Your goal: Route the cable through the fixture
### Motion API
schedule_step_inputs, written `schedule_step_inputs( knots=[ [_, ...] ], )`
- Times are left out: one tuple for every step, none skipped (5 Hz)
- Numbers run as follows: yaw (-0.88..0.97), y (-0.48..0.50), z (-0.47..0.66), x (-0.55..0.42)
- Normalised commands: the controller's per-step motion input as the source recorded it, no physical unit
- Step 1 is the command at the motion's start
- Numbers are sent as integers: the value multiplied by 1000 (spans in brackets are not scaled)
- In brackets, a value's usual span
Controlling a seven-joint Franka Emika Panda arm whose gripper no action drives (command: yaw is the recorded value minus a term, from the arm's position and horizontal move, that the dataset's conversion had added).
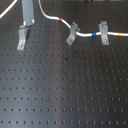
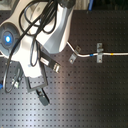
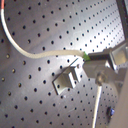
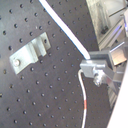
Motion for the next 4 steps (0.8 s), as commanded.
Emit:
schedule_step_inputs(
  knots=[
    [254,268,183,-533],
    [289,460,201,-357],
    [314,554,211,-203],
    [377,558,281,-80]
  ],
)
